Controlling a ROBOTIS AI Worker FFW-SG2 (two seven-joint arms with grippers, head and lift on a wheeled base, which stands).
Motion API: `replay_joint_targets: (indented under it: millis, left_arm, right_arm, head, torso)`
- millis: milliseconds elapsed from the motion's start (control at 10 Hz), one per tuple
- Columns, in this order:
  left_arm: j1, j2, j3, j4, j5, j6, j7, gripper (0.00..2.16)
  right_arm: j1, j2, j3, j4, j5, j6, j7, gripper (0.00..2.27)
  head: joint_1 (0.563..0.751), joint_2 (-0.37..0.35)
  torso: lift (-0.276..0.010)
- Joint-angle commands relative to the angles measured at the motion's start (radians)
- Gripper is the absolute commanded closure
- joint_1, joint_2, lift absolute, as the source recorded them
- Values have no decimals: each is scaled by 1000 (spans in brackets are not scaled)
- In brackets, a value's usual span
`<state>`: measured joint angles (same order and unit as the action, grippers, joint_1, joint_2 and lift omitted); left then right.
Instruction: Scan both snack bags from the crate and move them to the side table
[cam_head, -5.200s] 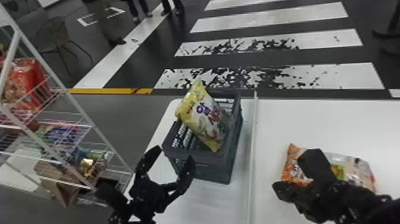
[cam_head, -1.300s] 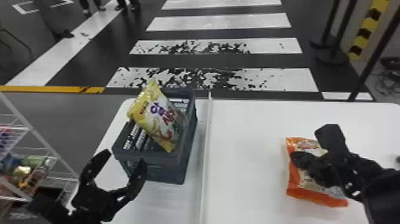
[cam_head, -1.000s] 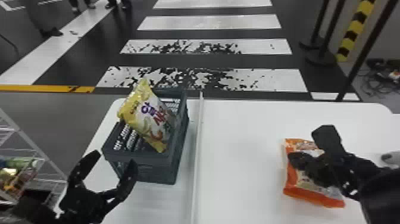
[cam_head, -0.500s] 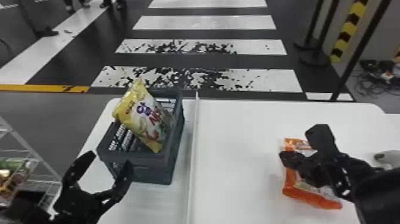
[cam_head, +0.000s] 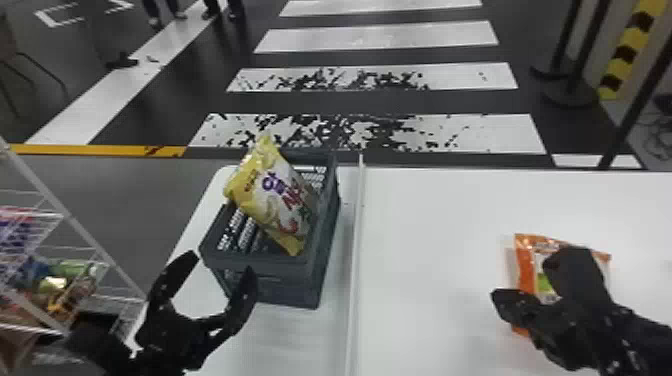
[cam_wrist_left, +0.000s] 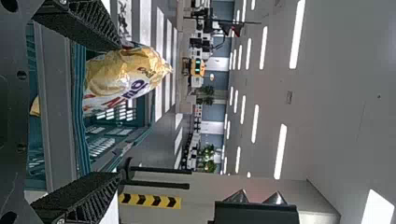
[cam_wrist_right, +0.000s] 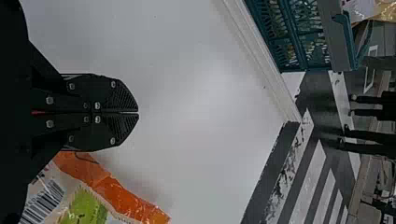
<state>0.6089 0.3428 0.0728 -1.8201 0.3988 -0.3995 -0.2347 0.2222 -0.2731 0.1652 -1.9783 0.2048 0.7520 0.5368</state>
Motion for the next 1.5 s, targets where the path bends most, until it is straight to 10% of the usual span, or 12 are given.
replay_joint_targets:
  millis: [0, 1400]
  left_arm:
    - [-8, 1, -11, 7, 0, 0, 0, 29]
    - [-11, -1, -16, 10, 0, 0, -2, 29]
  right_arm:
    - [43, 0, -18, -28, 4, -13, 0, 2128]
    - [91, -1, -73, -79, -64, -59, 6, 2111]
  head:
    - [695, 169]
    - [695, 128]
  torso:
    - [-99]
    - [-99]
